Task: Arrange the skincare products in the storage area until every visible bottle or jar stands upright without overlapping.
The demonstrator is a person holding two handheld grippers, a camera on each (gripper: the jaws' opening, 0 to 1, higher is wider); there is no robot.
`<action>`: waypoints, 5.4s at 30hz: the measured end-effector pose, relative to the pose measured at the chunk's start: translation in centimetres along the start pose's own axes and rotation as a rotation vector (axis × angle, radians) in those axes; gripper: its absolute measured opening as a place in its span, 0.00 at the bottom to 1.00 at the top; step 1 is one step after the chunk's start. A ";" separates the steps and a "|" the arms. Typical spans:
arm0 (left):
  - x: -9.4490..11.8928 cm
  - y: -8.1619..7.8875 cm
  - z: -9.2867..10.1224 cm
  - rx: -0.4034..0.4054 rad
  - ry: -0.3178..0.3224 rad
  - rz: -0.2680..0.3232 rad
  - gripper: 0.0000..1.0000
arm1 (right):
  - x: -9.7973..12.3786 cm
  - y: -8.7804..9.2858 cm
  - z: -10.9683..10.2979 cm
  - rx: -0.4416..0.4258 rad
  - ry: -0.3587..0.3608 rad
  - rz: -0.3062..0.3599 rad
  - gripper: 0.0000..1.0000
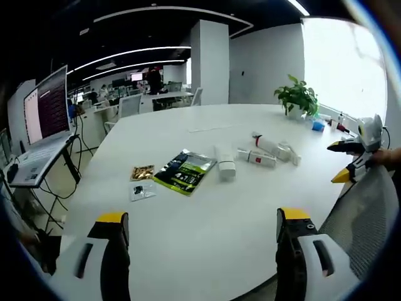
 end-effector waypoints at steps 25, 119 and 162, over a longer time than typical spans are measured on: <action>-0.1 0.4 -0.5 0.002 -0.003 -0.005 0.91 | 0.1 0.0 -0.1 0.009 -0.006 -0.010 0.98; -12.6 -6.4 1.4 -0.077 0.283 -0.152 0.76 | 0.0 0.5 0.3 -0.016 0.012 -0.031 0.98; -23.8 -9.3 3.4 -0.187 0.423 -0.354 0.64 | 0.0 0.9 0.8 -0.061 0.040 -0.049 0.98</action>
Point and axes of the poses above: the point that each gripper's makers call its tool centre point, and the gripper's own axes: x roughly backward along the fingers, z roughly to its right, y roughly out of its underside, the point moved 6 cm from there along x, roughly backward along the fingers, and after that the axes turned 13 degrees about -x, right-handed, at the moved point
